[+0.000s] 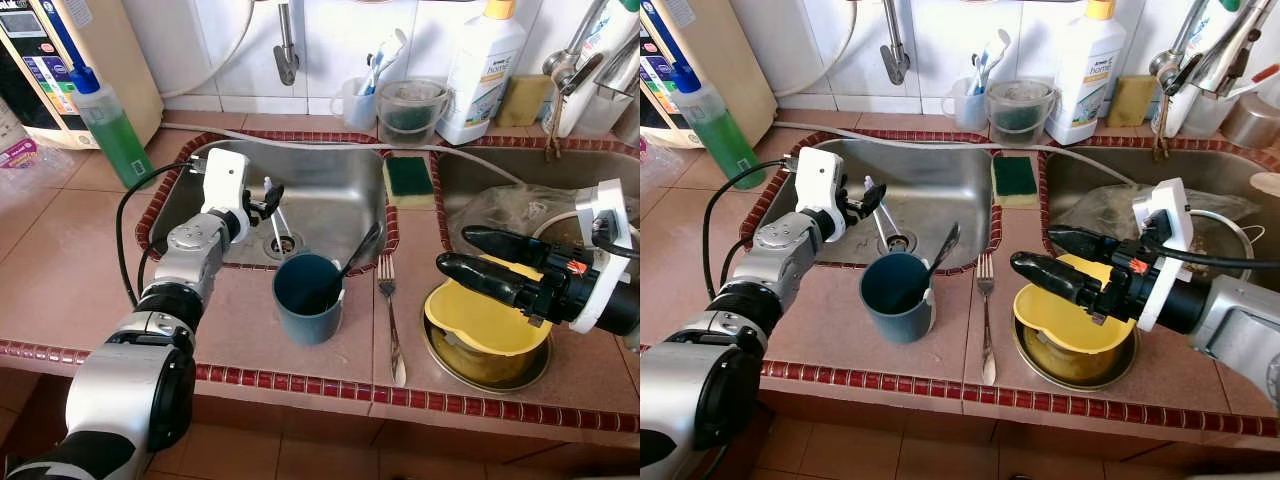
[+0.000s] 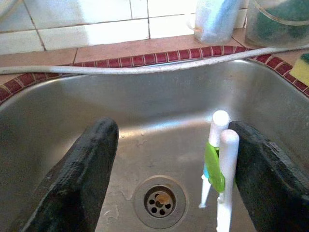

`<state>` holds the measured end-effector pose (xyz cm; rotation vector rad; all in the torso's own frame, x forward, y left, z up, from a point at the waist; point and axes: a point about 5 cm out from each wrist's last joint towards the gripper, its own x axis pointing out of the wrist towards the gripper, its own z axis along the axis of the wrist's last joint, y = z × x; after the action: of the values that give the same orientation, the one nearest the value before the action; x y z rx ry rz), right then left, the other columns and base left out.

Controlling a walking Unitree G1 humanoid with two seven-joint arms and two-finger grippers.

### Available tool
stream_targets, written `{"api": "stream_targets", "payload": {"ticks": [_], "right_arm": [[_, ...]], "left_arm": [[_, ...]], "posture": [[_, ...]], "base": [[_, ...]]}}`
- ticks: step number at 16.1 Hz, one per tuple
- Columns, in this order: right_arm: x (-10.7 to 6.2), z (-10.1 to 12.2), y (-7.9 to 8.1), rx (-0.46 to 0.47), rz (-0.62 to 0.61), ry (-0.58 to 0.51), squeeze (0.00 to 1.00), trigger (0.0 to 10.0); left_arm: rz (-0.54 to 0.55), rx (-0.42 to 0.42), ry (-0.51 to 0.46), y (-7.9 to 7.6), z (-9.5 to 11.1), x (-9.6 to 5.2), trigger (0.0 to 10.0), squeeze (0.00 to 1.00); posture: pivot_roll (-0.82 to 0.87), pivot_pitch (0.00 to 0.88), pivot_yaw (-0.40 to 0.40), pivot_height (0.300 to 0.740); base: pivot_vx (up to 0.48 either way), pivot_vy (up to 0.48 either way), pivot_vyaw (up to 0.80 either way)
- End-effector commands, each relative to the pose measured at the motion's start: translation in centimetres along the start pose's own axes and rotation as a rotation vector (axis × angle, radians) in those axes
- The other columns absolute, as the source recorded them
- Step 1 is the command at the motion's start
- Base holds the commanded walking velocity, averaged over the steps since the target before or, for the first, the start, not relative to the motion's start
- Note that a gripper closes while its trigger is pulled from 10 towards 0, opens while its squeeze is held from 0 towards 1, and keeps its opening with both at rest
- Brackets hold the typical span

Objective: Kitchen organization

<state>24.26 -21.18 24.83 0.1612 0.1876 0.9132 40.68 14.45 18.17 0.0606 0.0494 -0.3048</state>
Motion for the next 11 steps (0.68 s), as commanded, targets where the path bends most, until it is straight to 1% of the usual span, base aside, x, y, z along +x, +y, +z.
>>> {"api": "stream_targets", "payload": {"ticks": [1, 2, 3, 4, 5, 6, 7, 8, 9, 10, 11], "right_arm": [[0.29, 0.26, 0.33, -0.02, 0.02, -0.001, 0.0, 10.0], [0.29, 0.26, 0.31, -0.021, 0.02, -0.001, 0.0, 10.0], [0.3, 0.26, 0.28, -0.018, 0.019, -0.002, 0.0, 10.0], [0.29, 0.26, 0.24, -0.017, 0.018, -0.004, 0.0, 10.0], [0.29, 0.24, 0.24, -0.017, 0.018, -0.005, 0.0, 10.0], [0.29, 0.23, 0.25, -0.018, 0.019, -0.005, 0.0, 10.0], [0.3, 0.26, 0.24, -0.018, 0.02, -0.006, 0.0, 10.0], [0.31, 0.26, 0.25, -0.019, 0.021, -0.007, 0.0, 10.0], [0.33, 0.29, 0.21, -0.02, 0.02, -0.007, 0.0, 10.0], [0.36, 0.31, 0.2, -0.022, 0.02, -0.006, 0.0, 10.0], [0.37, 0.36, 0.17, -0.022, 0.019, -0.006, 0.0, 10.0]], "left_arm": [[0.01, -0.012, 0.003, 0.53, 0.22, -0.07, 10.0, 1.0], [0.011, -0.021, 0.003, 0.55, 0.25, -0.05, 10.0, 1.0], [0.009, -0.068, -0.001, 0.59, 0.33, -0.03, 10.0, 1.0], [0.018, -0.012, 0.005, 0.76, 0.35, -0.08, 10.0, 1.0], [0.016, -0.012, 0.006, 0.8, 0.34, -0.1, 10.0, 1.0], [0.012, -0.054, -0.001, 0.8, 0.44, -0.08, 10.0, 1.0], [0.01, -0.057, 0.004, 0.83, 0.42, -0.08, 10.0, 1.0], [0.01, -0.094, 0.001, 0.89, 0.44, -0.08, 10.0, 1.0], [-0.006, -0.058, 0.016, 0.56, 0.28, -0.03, 10.0, 1.0], [0.002, -0.026, 0.017, 0.56, 0.37, 0.0, 10.0, 1.0], [0.012, 0.073, 0.035, 0.68, 0.26, -0.06, 10.0, 1.0]], "posture": [[-0.32, 0.132, 0.075, 0.74], [-0.31, 0.132, 0.073, 0.74], [-0.31, 0.132, 0.073, 0.74], [-0.31, 0.131, 0.073, 0.74], [-0.31, 0.13, 0.074, 0.74], [-0.31, 0.13, 0.075, 0.74], [-0.31, 0.13, 0.073, 0.74], [-0.31, 0.13, 0.074, 0.74], [-0.31, 0.131, 0.072, 0.74], [-0.31, 0.134, 0.075, 0.74], [-0.31, 0.135, 0.071, 0.74]], "base": [[0.0, 0.0, 0.0], [0.0, 0.0, 0.0], [0.0, 0.0, 0.0], [0.0, 0.0, 0.0], [0.0, 0.0, 0.0], [0.0, 0.0, 0.0], [0.0, 0.0, 0.0], [0.0, 0.0, 0.0], [0.0, 0.0, 0.0], [0.0, 0.0, 0.0], [0.0, 0.0, 0.0]]}}
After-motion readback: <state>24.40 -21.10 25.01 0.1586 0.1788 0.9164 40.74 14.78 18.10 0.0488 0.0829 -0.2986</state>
